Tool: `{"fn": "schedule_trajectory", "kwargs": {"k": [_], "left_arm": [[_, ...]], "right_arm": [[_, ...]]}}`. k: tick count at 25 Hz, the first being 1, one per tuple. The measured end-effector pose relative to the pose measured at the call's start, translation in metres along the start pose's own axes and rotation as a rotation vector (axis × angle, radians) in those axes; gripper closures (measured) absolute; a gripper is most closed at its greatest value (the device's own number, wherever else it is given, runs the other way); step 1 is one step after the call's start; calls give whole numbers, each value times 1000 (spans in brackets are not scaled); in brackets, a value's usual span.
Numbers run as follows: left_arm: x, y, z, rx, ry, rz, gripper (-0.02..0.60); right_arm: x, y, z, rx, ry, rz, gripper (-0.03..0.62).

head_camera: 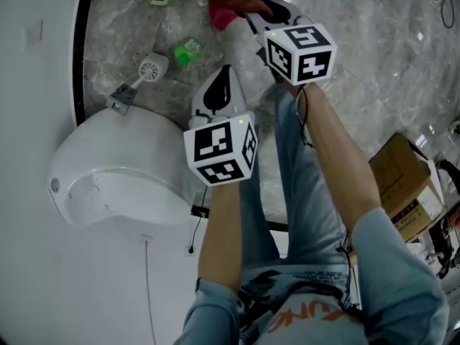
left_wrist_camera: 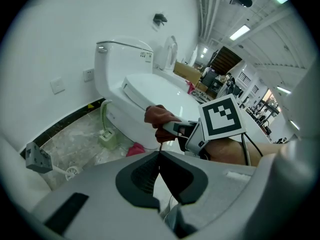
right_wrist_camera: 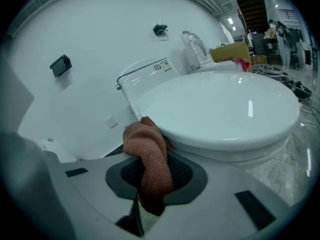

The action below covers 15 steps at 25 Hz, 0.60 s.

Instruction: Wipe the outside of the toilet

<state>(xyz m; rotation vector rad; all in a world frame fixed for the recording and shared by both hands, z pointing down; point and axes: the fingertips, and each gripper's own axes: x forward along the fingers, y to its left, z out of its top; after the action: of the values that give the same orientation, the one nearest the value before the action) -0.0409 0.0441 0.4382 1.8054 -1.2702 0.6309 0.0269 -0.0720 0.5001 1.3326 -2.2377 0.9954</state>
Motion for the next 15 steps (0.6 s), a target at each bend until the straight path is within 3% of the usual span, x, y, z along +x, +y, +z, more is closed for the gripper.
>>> {"fn": "schedule_trajectory", "kwargs": {"k": [15], "left_arm": [[37,-80,-2,84,53,-54,581]], "right_arm": [[-60,-75,-17,64,9,-41,523]]}}
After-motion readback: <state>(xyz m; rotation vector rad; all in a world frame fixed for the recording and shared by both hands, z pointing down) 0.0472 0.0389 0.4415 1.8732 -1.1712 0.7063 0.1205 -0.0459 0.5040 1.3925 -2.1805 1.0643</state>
